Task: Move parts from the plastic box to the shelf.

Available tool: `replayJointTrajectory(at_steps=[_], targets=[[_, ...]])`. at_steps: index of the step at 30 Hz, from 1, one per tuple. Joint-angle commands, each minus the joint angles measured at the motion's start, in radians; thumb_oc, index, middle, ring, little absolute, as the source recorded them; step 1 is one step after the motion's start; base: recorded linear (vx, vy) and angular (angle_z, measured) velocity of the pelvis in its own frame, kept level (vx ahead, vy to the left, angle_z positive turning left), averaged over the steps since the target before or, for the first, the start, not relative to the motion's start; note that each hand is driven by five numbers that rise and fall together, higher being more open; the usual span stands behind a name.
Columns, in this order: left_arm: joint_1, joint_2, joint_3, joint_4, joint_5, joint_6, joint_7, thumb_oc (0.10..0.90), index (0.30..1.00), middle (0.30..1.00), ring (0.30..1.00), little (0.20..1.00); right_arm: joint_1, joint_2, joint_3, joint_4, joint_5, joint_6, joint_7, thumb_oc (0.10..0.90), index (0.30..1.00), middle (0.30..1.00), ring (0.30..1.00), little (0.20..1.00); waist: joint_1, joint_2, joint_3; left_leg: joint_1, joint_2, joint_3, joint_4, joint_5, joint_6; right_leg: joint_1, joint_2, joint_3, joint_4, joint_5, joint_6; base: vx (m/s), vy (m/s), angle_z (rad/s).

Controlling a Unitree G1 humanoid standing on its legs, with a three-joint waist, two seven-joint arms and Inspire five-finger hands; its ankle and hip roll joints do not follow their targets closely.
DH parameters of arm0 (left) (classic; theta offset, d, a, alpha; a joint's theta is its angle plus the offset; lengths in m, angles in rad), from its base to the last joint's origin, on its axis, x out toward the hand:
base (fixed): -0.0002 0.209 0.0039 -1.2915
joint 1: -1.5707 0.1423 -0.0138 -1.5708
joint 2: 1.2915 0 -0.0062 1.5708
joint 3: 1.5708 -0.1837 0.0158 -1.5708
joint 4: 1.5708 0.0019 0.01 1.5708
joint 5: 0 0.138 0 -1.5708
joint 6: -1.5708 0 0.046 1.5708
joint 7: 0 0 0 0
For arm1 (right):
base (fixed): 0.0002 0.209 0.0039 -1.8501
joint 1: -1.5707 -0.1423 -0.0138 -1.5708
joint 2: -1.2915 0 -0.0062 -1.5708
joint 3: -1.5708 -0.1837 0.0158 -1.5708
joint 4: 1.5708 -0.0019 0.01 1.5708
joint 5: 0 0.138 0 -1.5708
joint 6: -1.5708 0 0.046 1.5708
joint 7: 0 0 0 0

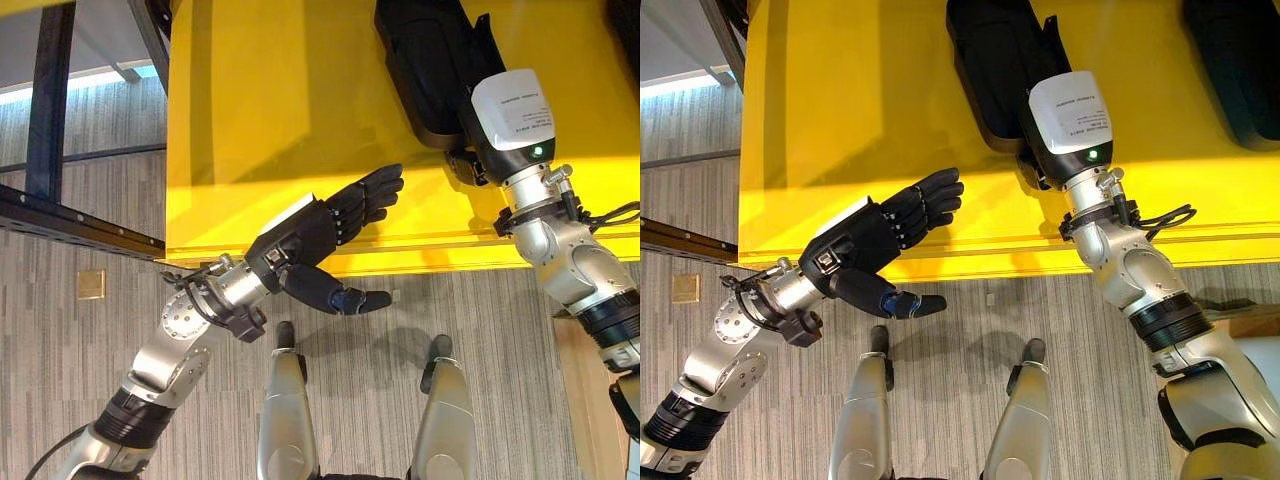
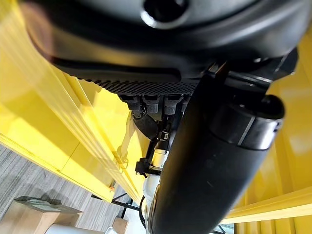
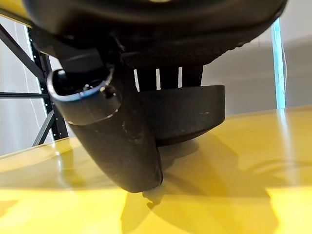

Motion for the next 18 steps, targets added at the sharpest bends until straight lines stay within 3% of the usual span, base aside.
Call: replayJointTrajectory(at_steps=[1, 6, 10, 18], targets=[[-0.027, -0.064, 0.024, -0.091, -0.014, -0.093, -0.008, 0.900, 1.000, 1.000, 1.000, 1.000, -0.042, -0.013, -0.106, -0.100, -0.042, 0.089, -0.033, 0.400, 0.300, 0.300, 0.300, 0.300, -0.031, 0.017, -0.021, 0.057, -0.072, 0.088, -0.025, -0.062, 0.112, 0.021, 0.087, 0.007, 0.076, -0.104, -0.129, 0.01, 0.049, -0.02], [-0.018, -0.075, 0.030, -0.098, -0.004, -0.098, 0.007, 0.900, 1.000, 1.000, 1.000, 1.000, 0.009, 0.022, -0.143, -0.133, 0.048, 0.154, -0.048, 0.400, 0.300, 0.300, 0.300, 0.300, -0.046, 0.018, -0.017, 0.060, -0.072, 0.098, -0.024, -0.065, 0.116, 0.021, 0.090, 0.018, 0.064, -0.095, -0.129, 0.01, 0.052, -0.04], [-0.020, -0.090, 0.031, -0.103, 0.007, -0.091, 0.019, 0.900, 1.000, 1.000, 1.000, 1.000, 0.038, 0.076, -0.176, -0.163, 0.070, 0.155, -0.058, 0.400, 0.300, 0.300, 0.300, 0.300, -0.055, 0.017, -0.015, 0.062, -0.070, 0.103, -0.027, -0.065, 0.116, 0.020, 0.094, 0.026, 0.059, -0.093, -0.128, 0.00, 0.045, -0.05], [-0.023, -0.131, 0.028, -0.102, 0.037, -0.085, 0.034, 0.900, 1.000, 1.000, 1.000, 1.000, 0.071, 0.174, -0.198, -0.168, 0.125, 0.219, -0.078, 0.400, 0.300, 0.300, 0.300, 0.300, -0.065, 0.024, -0.014, 0.071, -0.073, 0.109, -0.043, -0.060, 0.117, 0.020, 0.100, 0.033, 0.050, -0.088, -0.132, 0.01, 0.038, -0.05]])
